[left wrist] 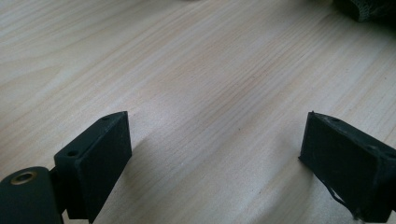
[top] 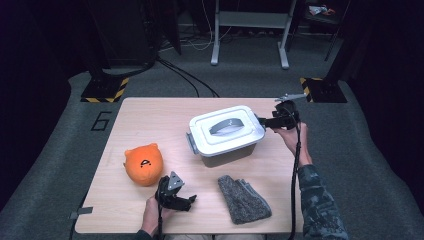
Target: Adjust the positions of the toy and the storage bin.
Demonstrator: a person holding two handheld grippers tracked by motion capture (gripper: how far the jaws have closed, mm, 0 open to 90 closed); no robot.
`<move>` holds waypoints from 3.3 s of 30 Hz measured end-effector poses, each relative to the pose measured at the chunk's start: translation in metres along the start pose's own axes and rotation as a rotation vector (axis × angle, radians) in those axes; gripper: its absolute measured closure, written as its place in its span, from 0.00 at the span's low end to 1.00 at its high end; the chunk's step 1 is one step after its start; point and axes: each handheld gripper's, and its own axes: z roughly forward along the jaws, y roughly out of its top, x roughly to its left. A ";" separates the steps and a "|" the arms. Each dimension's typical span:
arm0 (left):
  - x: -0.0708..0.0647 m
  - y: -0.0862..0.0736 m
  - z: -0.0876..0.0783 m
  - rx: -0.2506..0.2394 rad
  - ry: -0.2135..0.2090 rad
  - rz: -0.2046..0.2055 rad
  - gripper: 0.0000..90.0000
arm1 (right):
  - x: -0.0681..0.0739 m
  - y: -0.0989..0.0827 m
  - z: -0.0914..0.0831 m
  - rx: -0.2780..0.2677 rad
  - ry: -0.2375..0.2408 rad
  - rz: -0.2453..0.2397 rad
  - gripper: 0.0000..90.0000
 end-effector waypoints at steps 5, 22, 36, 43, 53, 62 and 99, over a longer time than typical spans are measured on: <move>0.000 0.000 0.000 -0.002 0.000 -0.003 0.09 | 0.024 0.009 0.009 0.015 0.069 -0.081 0.23; 0.000 0.000 0.000 -0.003 0.004 0.001 0.10 | 0.064 0.033 0.038 0.063 0.310 -0.278 0.31; 0.000 0.000 0.000 -0.003 0.004 0.002 0.10 | 0.069 0.041 0.048 0.103 0.315 -0.346 0.31; 0.000 0.000 0.000 -0.003 0.004 0.001 0.10 | 0.069 0.038 0.047 0.108 0.303 -0.351 0.37; 0.000 0.000 0.000 -0.003 0.004 0.001 0.09 | 0.069 0.034 0.041 0.113 0.253 -0.306 0.40; 0.000 0.000 0.000 -0.003 0.004 0.002 0.10 | 0.065 0.031 0.037 0.087 0.248 -0.286 0.37; 0.000 0.000 0.000 -0.003 0.004 -0.001 0.09 | 0.074 0.029 0.029 0.078 0.204 -0.264 0.46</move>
